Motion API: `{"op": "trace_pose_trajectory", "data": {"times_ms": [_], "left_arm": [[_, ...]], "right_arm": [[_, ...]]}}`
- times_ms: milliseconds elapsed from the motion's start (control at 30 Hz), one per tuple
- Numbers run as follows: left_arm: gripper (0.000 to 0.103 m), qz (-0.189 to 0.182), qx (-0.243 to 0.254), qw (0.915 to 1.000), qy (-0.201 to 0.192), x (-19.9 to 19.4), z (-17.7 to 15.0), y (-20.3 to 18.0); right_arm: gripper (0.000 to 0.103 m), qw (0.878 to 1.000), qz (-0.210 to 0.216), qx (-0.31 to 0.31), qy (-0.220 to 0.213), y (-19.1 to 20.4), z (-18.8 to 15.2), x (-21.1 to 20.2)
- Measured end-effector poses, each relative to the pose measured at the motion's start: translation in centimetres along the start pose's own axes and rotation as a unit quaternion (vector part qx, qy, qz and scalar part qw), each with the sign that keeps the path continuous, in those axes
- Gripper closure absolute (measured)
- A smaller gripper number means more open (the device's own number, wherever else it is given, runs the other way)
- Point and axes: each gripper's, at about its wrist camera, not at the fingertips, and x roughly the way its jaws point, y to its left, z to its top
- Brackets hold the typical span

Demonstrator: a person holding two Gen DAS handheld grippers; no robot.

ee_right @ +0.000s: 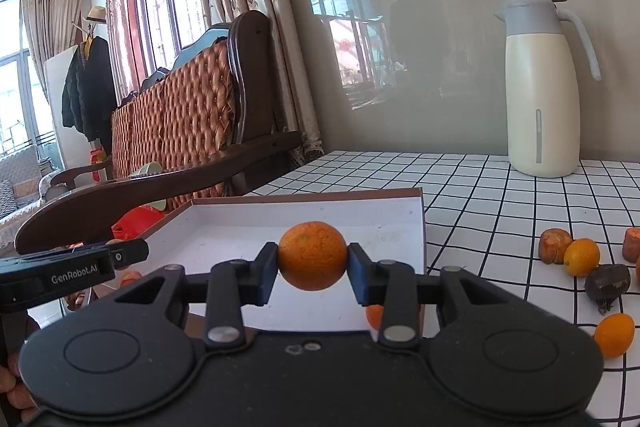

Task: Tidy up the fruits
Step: 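Carry brown fruit and orange over the tray and open both tools, then withdraw both open tools from the tray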

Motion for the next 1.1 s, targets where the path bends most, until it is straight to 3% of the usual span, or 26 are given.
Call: {"op": "trace_pose_trajectory", "data": {"times_ms": [400, 967, 1033, 1067, 1100], "left_arm": [[0.074, 0.017, 0.029, 0.9994, -0.011, 2.5, 1.7, 0.8], [0.074, 0.032, 0.022, 0.9990, 0.022, 7.0, 1.5, 2.2], [0.074, 0.033, 0.024, 0.9988, 0.029, 7.5, 1.3, 2.1], [0.073, 0.035, 0.027, 0.9984, 0.035, 7.9, 1.3, 2.1], [0.068, 0.035, 0.025, 0.9981, 0.043, 8.2, 1.3, 2.0]], "right_arm": [[0.074, 1.000, -0.020, 0.005, 0.001, -0.5, 0.4, 1.2], [0.073, 0.997, -0.078, 0.007, 0.022, -1.5, 0.7, 4.5], [0.071, 0.996, -0.087, 0.001, 0.025, -1.4, 0.7, 4.9], [0.061, 0.995, -0.094, -0.006, 0.026, -1.2, 0.7, 5.2], [0.041, 0.994, -0.103, -0.009, 0.020, -1.2, 0.8, 5.1]]}}
